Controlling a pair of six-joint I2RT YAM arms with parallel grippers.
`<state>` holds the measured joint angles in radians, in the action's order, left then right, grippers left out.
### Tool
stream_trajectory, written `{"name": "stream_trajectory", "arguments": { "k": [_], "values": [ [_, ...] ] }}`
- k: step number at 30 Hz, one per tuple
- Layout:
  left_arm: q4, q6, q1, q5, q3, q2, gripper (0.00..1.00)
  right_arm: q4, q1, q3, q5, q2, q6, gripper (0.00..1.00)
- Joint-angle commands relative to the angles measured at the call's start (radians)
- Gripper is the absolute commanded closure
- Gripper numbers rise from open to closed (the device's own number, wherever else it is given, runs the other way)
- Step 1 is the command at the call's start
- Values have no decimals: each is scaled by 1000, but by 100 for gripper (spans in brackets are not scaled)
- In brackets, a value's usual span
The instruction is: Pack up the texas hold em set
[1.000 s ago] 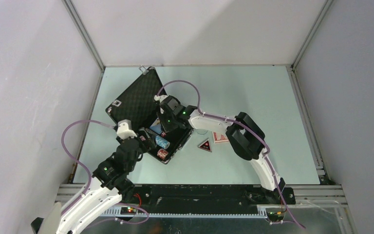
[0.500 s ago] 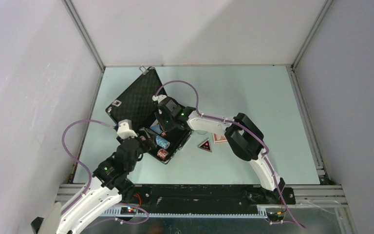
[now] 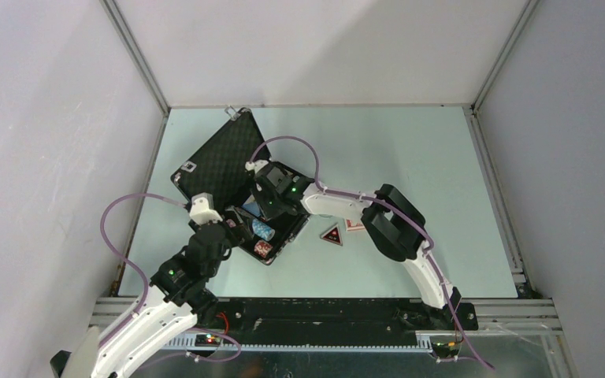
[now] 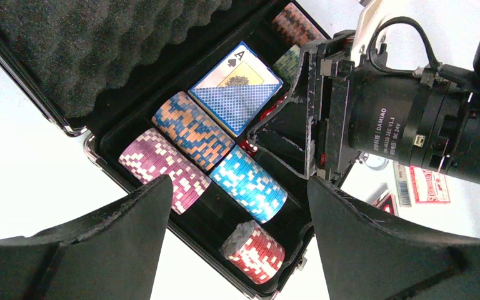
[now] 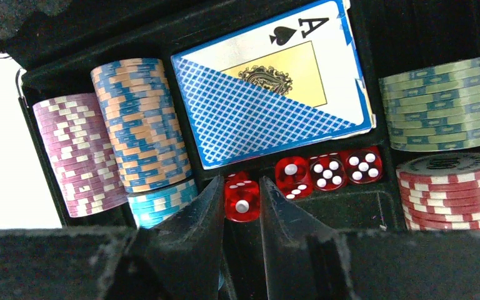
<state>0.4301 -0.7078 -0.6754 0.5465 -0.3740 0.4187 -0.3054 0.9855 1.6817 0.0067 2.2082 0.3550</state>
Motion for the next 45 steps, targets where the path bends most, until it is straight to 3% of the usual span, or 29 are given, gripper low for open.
{"name": "stream_trajectory", "arguments": {
  "k": [1,17,21,33,45],
  "values": [
    [-26,4,9,4,7,-7,14,9,12,-8,30,-47,-11,71],
    [-29,4,8,4,6,-1,14,-34,-1,51,109,2,-10,68],
    [-30,4,8,4,5,0,14,-34,-1,52,108,-3,-9,58],
    [-27,5,8,3,3,-5,14,-34,2,46,116,-61,-13,51],
    [-27,7,8,4,-3,-4,14,-35,-5,43,131,-106,-27,52]
  ]
}}
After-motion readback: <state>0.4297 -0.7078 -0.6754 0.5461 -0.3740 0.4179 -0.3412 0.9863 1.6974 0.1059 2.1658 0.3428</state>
